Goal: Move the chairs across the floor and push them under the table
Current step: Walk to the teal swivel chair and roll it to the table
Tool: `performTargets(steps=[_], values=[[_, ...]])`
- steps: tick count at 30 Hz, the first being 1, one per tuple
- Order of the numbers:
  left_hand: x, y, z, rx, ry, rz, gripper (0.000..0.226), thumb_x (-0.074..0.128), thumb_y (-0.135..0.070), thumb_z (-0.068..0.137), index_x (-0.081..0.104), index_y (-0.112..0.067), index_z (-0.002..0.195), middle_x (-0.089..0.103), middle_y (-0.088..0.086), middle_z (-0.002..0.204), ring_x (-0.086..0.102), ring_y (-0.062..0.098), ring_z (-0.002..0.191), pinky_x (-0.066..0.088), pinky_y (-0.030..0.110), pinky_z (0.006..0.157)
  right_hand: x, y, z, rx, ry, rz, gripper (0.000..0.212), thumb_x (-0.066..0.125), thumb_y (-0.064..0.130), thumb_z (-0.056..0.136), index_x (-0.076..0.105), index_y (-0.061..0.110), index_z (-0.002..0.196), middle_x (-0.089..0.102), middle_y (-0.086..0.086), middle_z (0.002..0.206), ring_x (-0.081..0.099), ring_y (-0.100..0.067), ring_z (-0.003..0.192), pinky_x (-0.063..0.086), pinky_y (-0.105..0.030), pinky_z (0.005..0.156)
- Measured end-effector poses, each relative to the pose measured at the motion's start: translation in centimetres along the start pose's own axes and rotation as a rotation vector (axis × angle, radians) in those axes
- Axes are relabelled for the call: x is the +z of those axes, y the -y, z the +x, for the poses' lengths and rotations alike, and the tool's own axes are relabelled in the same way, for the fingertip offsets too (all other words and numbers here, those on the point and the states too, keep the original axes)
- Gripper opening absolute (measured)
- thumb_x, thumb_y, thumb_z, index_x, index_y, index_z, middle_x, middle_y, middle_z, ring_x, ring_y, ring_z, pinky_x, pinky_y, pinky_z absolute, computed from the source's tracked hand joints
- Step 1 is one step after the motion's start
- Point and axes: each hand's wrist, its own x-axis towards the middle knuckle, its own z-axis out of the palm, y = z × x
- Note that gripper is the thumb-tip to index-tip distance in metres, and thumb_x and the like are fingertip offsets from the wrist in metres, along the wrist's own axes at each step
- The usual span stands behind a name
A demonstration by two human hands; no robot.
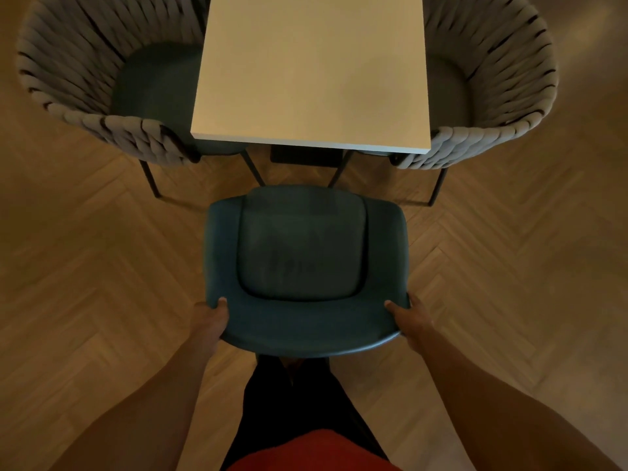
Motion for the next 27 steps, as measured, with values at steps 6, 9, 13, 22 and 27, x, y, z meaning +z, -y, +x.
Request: performTargets(steps=[6, 9, 13, 22, 27], values=[[-0.3, -0.8, -4.2, -0.008, 0.05, 0.063, 0.043, 0.063, -0.017, 0.105, 0.046, 0.002, 0.139, 0.056, 0.017, 0.125, 0.06, 0.035, 0.11, 0.06, 0.048, 0.08, 0.1, 4.9, -7.7, -0.072, 0.014, -0.066, 0.097, 0.087, 0.038, 0.078, 0.04, 0.018, 0.16, 0.059, -0.012, 0.144, 0.062, -0.036, 0.125, 0.055, -0.048, 0.105], [-1.2, -0.8, -5.5, 0.044, 0.054, 0.129, 0.043, 0.065, -0.015, 0.102, 0.046, -0.002, 0.137, 0.057, 0.016, 0.126, 0.062, 0.035, 0.112, 0.063, 0.051, 0.086, -0.2, 5.7, -9.7, -0.103, -0.011, -0.146, 0.085, 0.079, 0.028, 0.091, 0.036, 0.015, 0.163, 0.055, -0.016, 0.15, 0.057, -0.038, 0.132, 0.052, -0.043, 0.105], [-2.5, -0.5, -6.7, 0.107, 0.05, 0.22, 0.043, 0.067, -0.016, 0.097, 0.053, -0.004, 0.135, 0.064, 0.02, 0.128, 0.066, 0.038, 0.112, 0.06, 0.053, 0.097, -0.7, 5.8, -12.1, -0.142, -0.008, -0.227, 0.08, 0.075, 0.023, 0.093, 0.038, 0.011, 0.163, 0.049, -0.017, 0.157, 0.057, -0.036, 0.134, 0.051, -0.036, 0.096], [-4.6, -0.2, -8.6, 0.172, 0.108, 0.157, 0.062, 0.069, -0.041, 0.093, 0.057, -0.01, 0.146, 0.06, 0.01, 0.145, 0.059, 0.031, 0.128, 0.049, 0.047, 0.112, 0.3, 7.3, -16.6, -0.359, -0.033, -0.575, 0.06, 0.069, 0.026, 0.094, 0.056, 0.008, 0.15, 0.056, -0.018, 0.151, 0.06, -0.036, 0.131, 0.052, -0.046, 0.108], [-6.8, -0.6, -10.8, 0.292, 0.138, 0.118, 0.041, 0.066, -0.03, 0.104, 0.062, -0.013, 0.141, 0.06, 0.006, 0.142, 0.057, 0.026, 0.132, 0.046, 0.042, 0.116, 4.5, 9.0, -19.3, -0.494, 0.085, -0.687, 0.04, 0.064, 0.021, 0.098, 0.07, 0.01, 0.135, 0.07, -0.012, 0.135, 0.064, -0.033, 0.128, 0.048, -0.036, 0.106]])
